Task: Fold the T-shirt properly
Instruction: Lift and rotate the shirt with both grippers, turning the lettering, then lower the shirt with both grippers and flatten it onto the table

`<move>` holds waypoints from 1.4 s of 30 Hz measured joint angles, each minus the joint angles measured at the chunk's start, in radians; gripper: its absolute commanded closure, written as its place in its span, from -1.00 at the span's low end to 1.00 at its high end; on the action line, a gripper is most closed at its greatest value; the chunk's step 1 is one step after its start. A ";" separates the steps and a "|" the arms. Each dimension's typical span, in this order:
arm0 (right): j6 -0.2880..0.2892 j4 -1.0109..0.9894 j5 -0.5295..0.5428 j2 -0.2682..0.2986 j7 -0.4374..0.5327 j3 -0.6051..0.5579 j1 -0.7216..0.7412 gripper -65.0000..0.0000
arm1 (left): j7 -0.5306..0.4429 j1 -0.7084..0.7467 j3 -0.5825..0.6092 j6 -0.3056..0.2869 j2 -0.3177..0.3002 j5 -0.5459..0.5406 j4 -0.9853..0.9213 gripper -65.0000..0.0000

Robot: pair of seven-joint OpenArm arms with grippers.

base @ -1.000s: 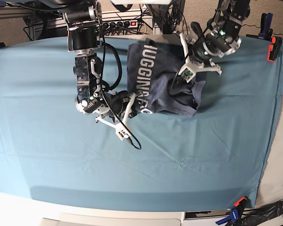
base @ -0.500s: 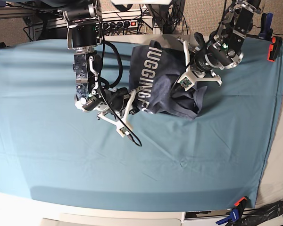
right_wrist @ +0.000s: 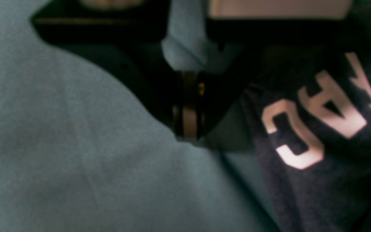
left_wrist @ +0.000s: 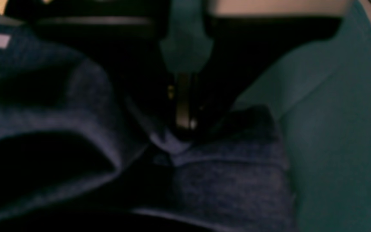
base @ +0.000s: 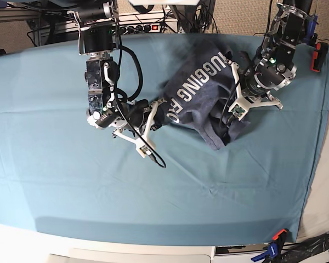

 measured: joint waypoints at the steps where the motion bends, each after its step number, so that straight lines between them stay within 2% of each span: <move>1: 0.008 0.002 -0.003 0.000 -0.005 0.000 0.000 1.00 | -0.005 0.000 0.000 0.000 0.000 0.000 0.000 1.00; 4: 0.034 0.015 0.007 -0.001 -0.016 0.000 -0.012 1.00 | -0.022 -0.003 0.000 0.000 -0.002 0.005 0.000 1.00; 7: 0.075 0.064 0.075 0.000 -0.052 0.000 -0.063 1.00 | -0.023 -0.027 0.002 -0.004 -0.002 0.004 -0.002 1.00; 21: 0.078 0.412 0.051 0.000 -0.096 -0.004 -0.308 1.00 | -0.048 -0.162 0.000 -0.004 -0.002 0.004 -0.003 1.00; 26: 0.078 0.457 0.094 0.000 -0.114 -0.004 -0.365 1.00 | -0.052 -0.175 0.000 -0.004 -0.002 0.005 -0.003 1.00; 31: 0.078 0.462 0.063 0.000 -0.106 -0.008 -0.377 1.00 | -0.039 -0.175 0.000 -0.004 -0.005 0.088 -0.003 1.00; 34: 0.077 0.462 -0.005 0.000 -0.090 -0.008 -0.333 1.00 | -0.018 -0.175 0.003 0.000 -0.056 0.103 -0.003 1.00; 37: 0.051 0.462 -0.052 0.000 -0.059 -0.008 -0.269 1.00 | 0.013 -0.175 -0.012 0.034 -0.121 0.119 -0.003 1.00; 40: 0.034 0.462 -0.100 0.000 -0.034 -0.008 -0.222 1.00 | 0.013 -0.159 -0.089 0.050 -0.155 0.118 -0.003 1.00; 42: 0.003 0.462 -0.145 0.000 -0.001 -0.007 -0.201 1.00 | 0.024 -0.129 -0.161 0.053 -0.163 0.070 -0.003 1.00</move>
